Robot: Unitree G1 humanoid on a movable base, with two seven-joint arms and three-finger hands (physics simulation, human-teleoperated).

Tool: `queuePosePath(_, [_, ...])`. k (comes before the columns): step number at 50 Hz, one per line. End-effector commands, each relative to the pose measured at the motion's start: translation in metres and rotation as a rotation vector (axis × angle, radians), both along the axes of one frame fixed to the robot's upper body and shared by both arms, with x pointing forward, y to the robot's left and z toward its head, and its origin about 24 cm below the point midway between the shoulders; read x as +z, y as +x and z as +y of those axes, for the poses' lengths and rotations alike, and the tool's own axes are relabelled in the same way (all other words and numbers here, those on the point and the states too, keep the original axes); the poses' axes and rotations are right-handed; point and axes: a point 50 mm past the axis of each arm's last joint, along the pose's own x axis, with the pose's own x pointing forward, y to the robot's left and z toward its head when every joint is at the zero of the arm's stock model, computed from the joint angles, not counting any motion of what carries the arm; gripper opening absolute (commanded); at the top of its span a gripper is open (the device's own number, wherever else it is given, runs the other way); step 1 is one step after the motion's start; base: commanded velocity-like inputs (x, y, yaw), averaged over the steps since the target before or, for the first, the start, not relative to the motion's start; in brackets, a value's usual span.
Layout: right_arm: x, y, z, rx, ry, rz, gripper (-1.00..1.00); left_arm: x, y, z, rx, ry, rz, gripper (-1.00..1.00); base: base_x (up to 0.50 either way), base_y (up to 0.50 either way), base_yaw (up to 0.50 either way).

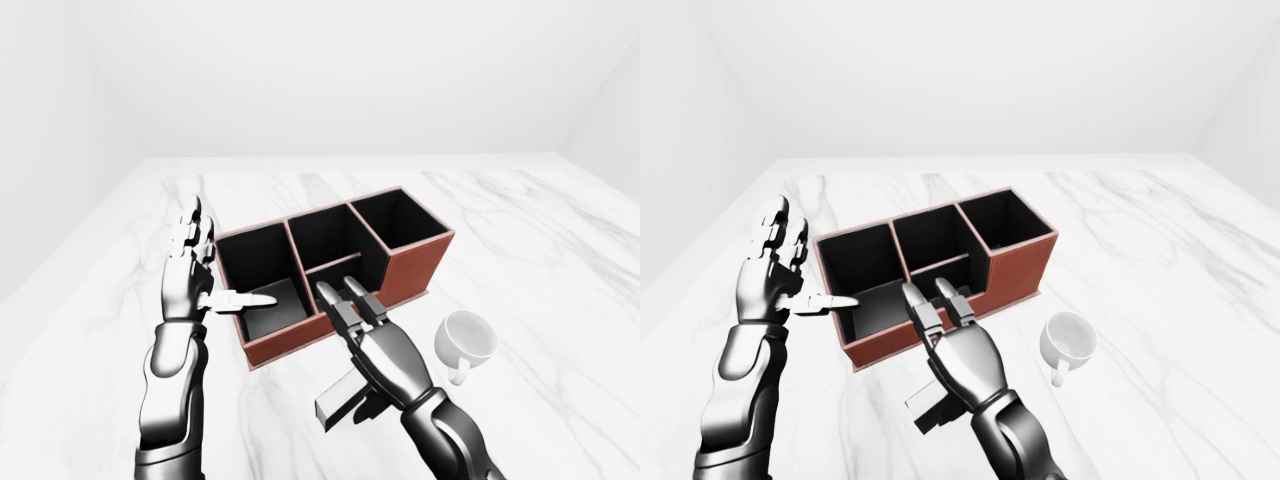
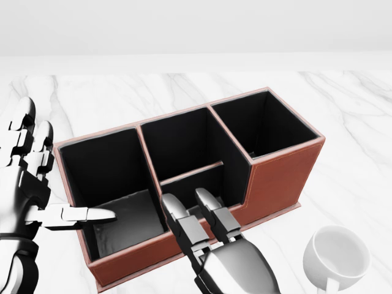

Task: Pick up the book and place it in the front compartment of the caddy.

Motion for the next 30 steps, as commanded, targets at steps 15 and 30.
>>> queuePosePath(15, [-0.018, 0.002, 0.008, 0.006, -0.031, 0.028, 1.0, 0.001, 0.001, 0.002, 0.004, -0.002, -0.004, 1.0, 0.0, 0.0, 0.0])
queuePosePath(30, [-0.025, -0.001, 0.011, 0.016, -0.037, 0.04, 1.0, 0.0, 0.002, 0.002, 0.004, -0.002, 0.001, 1.0, 0.0, 0.0, 0.0])
